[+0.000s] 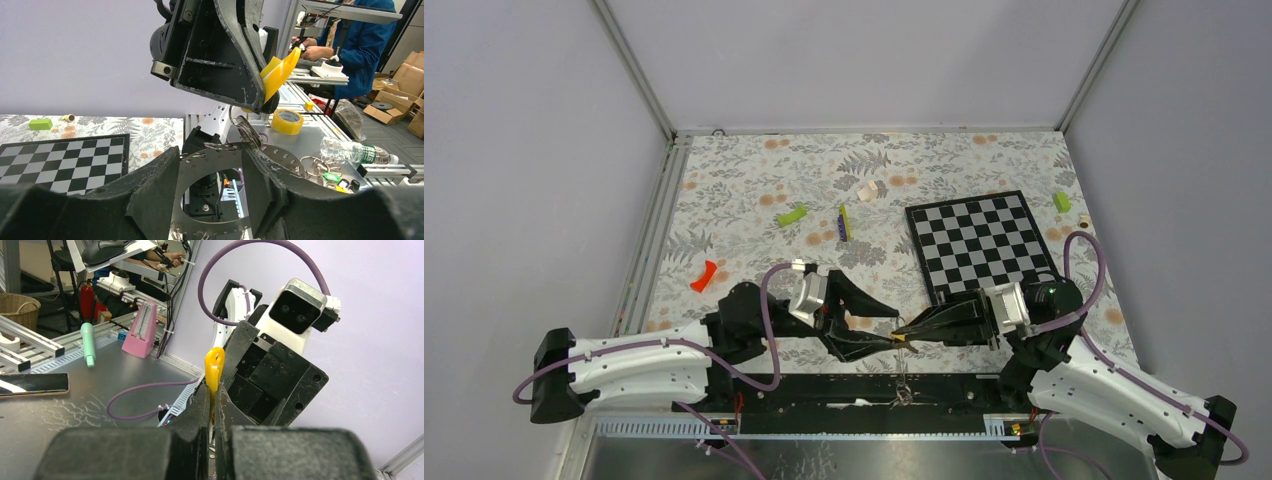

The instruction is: Remove the keys from the keyring

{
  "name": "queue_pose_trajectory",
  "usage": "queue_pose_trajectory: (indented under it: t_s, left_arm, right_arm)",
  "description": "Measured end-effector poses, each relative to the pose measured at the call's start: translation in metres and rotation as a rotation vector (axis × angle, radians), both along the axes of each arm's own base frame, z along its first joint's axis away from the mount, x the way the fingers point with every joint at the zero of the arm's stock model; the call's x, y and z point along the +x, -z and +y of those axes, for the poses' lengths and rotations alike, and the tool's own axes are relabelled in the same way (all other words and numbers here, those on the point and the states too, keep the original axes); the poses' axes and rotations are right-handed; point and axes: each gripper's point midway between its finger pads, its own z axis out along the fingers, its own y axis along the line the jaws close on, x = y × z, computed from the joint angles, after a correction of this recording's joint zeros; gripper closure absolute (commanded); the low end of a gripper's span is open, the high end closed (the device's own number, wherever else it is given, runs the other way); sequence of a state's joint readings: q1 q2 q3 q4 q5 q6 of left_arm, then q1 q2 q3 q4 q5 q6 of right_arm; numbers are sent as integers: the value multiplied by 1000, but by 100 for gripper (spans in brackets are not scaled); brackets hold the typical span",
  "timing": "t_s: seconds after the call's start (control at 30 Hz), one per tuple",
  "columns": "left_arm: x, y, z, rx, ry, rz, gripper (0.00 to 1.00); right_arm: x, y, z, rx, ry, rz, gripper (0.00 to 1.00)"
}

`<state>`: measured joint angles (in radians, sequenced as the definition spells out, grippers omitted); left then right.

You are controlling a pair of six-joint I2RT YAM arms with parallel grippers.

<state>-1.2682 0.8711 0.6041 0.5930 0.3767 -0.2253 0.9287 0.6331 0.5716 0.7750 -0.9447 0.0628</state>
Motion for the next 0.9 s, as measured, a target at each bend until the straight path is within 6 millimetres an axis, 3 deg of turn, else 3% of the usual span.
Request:
queue_pose_trajectory:
  t_s: [0.9]
  left_arm:
    - [0, 1, 3, 5, -11, -1, 47]
  right_arm:
    - [-3, -1, -3, 2, -11, -3, 100]
